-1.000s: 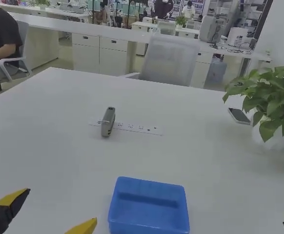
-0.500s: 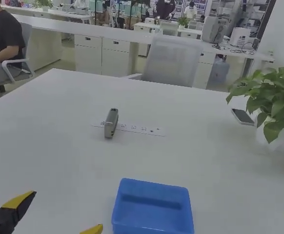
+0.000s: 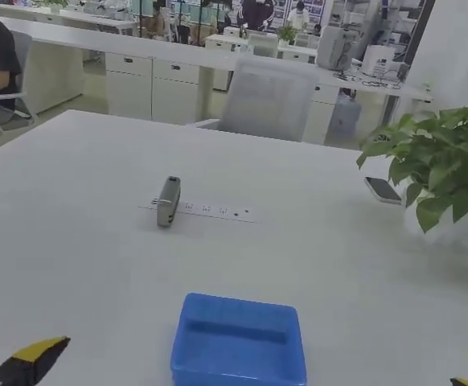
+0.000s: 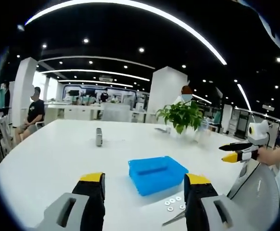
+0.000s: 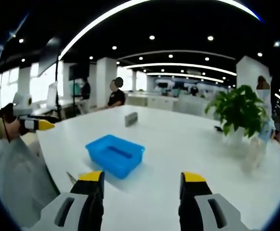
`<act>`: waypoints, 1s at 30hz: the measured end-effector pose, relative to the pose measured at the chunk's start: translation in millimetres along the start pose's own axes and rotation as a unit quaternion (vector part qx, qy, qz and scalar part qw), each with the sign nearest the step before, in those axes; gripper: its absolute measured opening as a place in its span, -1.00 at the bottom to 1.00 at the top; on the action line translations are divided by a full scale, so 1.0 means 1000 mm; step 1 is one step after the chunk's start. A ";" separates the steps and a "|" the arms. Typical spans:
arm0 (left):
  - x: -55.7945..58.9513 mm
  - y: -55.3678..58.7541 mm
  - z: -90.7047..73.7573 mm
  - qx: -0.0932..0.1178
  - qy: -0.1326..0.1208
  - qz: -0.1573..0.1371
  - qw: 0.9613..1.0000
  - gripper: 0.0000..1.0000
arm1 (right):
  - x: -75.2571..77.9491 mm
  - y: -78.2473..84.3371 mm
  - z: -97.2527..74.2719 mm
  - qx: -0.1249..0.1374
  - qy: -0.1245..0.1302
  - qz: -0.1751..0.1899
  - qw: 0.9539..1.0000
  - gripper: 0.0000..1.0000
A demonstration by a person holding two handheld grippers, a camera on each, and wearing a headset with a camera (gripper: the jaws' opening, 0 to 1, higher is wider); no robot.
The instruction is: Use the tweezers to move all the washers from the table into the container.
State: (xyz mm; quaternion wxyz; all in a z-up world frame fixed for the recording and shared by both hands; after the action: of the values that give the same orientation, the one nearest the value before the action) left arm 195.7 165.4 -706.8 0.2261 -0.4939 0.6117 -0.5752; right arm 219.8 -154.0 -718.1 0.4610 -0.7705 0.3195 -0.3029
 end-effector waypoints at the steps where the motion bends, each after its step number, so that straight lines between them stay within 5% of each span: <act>1: 0.002 0.001 0.001 -0.005 0.008 -0.005 1.000 0.25 | -0.003 0.000 0.001 -0.005 -0.013 -0.009 1.000 0.16; 6: 0.009 0.014 0.007 -0.071 0.062 -0.002 0.996 -0.03 | -0.032 0.000 0.009 -0.045 -0.109 -0.047 0.992 -0.12; 7: 0.011 0.021 0.008 -0.103 0.080 -0.014 0.991 -0.07 | -0.042 -0.001 0.012 -0.051 -0.144 -0.038 0.988 -0.16; 9: 0.009 0.028 0.011 -0.134 0.094 -0.011 0.986 -0.10 | -0.054 -0.004 0.018 -0.055 -0.181 -0.042 0.981 -0.28; 13: 0.009 0.050 0.015 -0.228 0.132 0.014 0.964 -0.28 | -0.071 -0.002 0.031 -0.074 -0.232 -0.075 0.967 -0.62; 15: 0.012 0.060 0.017 -0.264 0.162 0.024 0.950 -0.33 | -0.081 0.002 0.038 -0.081 -0.257 -0.078 0.960 -0.69; 18: 0.011 0.072 0.023 -0.303 0.175 0.050 0.935 -0.43 | -0.094 0.013 0.050 -0.102 -0.287 -0.080 0.949 -0.71; 21: 0.012 0.078 0.027 -0.323 0.186 0.078 0.925 -0.56 | -0.105 0.022 0.058 -0.122 -0.312 -0.097 0.937 -0.71; 23: 0.016 0.082 0.030 -0.339 0.202 0.096 0.914 -0.64 | -0.109 0.027 0.062 -0.132 -0.319 -0.112 0.932 -0.72; 25: 0.014 0.089 0.035 -0.362 0.203 0.133 0.900 -0.68 | -0.114 0.033 0.066 -0.147 -0.335 -0.132 0.921 -0.74; 28: 0.012 0.099 0.041 -0.393 0.208 0.195 0.874 -0.67 | -0.117 0.039 0.073 -0.162 -0.348 -0.164 0.909 -0.75; 30: 0.012 0.103 0.042 -0.407 0.210 0.220 0.861 -0.69 | -0.118 0.042 0.074 -0.177 -0.355 -0.174 0.901 -0.76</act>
State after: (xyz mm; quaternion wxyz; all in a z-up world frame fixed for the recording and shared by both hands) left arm 191.4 119.6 -808.8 -0.0085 -0.2621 0.9171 -0.3003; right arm 194.9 -40.3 -805.4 0.3396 -0.9392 0.0436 -0.0235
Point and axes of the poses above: the centre of the closed fingertips' face, and the gripper's own axes: z roughly forward along the fingers, x roughly to its right, y roughly out of its underside, the point moved 5 cm from there along -z, roughly backward along the fingers, and after that the axes turned 7 degrees about -z, right-handed, at the moved point
